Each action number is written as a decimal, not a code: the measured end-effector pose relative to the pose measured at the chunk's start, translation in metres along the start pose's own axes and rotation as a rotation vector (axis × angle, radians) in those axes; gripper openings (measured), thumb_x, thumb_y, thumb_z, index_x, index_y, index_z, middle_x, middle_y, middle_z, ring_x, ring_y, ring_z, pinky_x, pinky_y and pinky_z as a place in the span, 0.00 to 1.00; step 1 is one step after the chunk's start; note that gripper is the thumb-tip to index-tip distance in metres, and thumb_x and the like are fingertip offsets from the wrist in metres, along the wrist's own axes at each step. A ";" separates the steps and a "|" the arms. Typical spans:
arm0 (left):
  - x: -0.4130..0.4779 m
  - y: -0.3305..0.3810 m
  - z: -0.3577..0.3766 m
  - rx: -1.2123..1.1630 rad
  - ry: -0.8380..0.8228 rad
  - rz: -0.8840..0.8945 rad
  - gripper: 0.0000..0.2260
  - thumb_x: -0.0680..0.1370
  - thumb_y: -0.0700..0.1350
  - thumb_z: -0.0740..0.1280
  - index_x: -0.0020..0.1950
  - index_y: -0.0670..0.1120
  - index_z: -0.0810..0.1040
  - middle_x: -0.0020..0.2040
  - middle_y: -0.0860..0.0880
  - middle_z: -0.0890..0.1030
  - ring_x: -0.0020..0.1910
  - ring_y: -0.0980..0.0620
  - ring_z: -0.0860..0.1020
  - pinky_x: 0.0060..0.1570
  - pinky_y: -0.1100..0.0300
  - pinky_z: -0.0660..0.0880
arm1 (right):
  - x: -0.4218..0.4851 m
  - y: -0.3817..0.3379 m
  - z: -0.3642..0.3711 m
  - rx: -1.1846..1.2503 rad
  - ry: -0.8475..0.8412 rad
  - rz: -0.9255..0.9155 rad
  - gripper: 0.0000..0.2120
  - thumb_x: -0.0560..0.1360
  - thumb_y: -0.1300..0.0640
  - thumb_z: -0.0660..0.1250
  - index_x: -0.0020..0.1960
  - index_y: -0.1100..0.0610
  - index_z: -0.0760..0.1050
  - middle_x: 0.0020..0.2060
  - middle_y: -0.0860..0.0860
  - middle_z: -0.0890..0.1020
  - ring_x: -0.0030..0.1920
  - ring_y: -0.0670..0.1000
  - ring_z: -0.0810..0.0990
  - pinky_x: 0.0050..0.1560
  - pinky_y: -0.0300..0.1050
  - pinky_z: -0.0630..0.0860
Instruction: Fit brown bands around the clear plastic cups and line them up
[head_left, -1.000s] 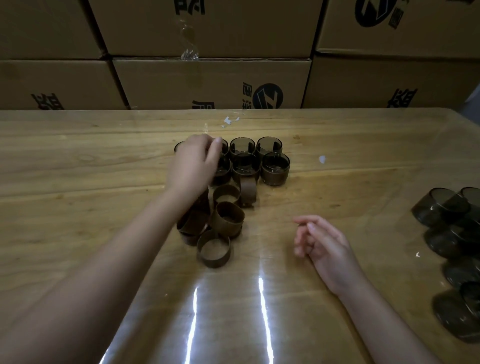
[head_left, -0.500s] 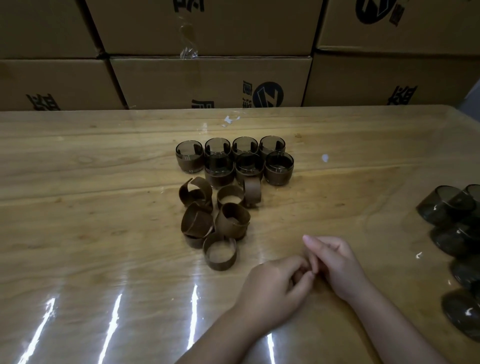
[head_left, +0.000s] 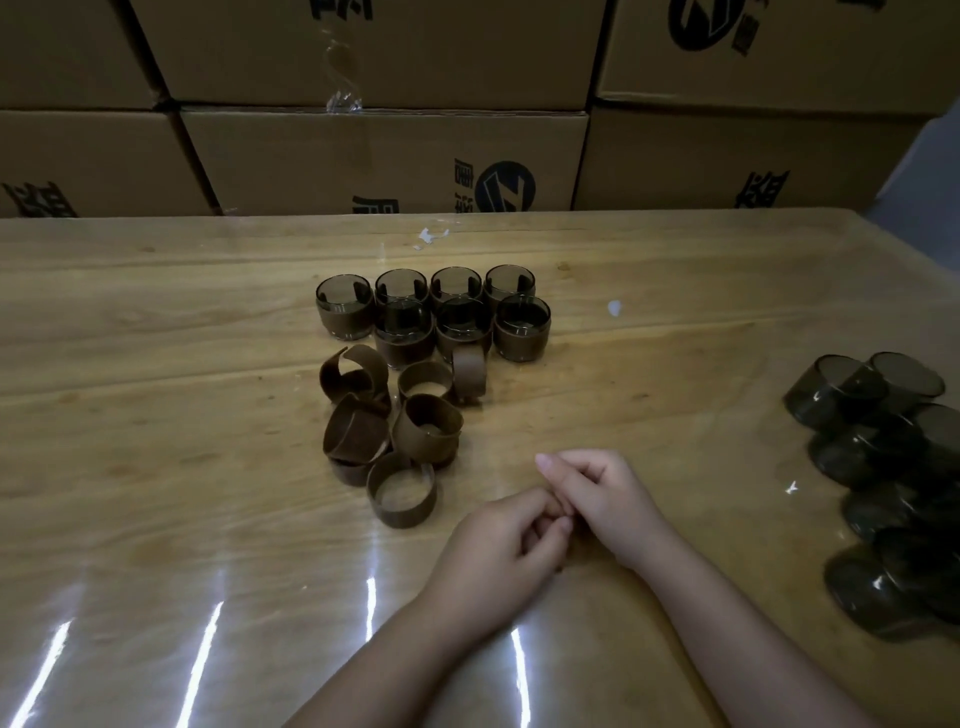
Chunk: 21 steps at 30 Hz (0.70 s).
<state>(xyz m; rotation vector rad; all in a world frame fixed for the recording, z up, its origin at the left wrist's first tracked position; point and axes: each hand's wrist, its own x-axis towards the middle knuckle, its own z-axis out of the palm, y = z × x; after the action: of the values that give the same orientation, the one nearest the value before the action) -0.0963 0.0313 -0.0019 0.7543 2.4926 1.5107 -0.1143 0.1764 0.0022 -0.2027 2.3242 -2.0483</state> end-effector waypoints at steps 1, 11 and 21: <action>0.001 0.000 0.000 0.013 -0.001 -0.001 0.09 0.78 0.44 0.65 0.40 0.56 0.73 0.35 0.53 0.81 0.34 0.55 0.77 0.39 0.60 0.73 | 0.001 0.001 0.000 -0.014 0.003 -0.006 0.25 0.77 0.57 0.64 0.21 0.50 0.67 0.19 0.44 0.69 0.24 0.38 0.66 0.27 0.32 0.64; 0.001 0.004 -0.002 0.084 0.005 -0.014 0.05 0.78 0.41 0.65 0.42 0.46 0.77 0.34 0.54 0.81 0.34 0.58 0.78 0.41 0.59 0.75 | -0.010 -0.011 0.001 -0.980 0.165 -0.024 0.16 0.80 0.48 0.59 0.35 0.50 0.73 0.35 0.49 0.81 0.41 0.54 0.79 0.41 0.47 0.67; -0.002 0.003 0.001 0.051 0.043 0.003 0.04 0.79 0.42 0.65 0.47 0.47 0.79 0.34 0.53 0.81 0.32 0.56 0.78 0.38 0.56 0.78 | -0.039 -0.080 -0.049 -1.279 0.074 0.810 0.29 0.79 0.36 0.55 0.74 0.50 0.62 0.71 0.56 0.69 0.71 0.61 0.65 0.69 0.71 0.57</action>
<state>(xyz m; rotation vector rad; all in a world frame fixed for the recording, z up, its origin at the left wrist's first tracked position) -0.0934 0.0322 0.0004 0.7414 2.5712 1.4847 -0.0752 0.2201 0.0851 0.6707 2.6689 -0.1128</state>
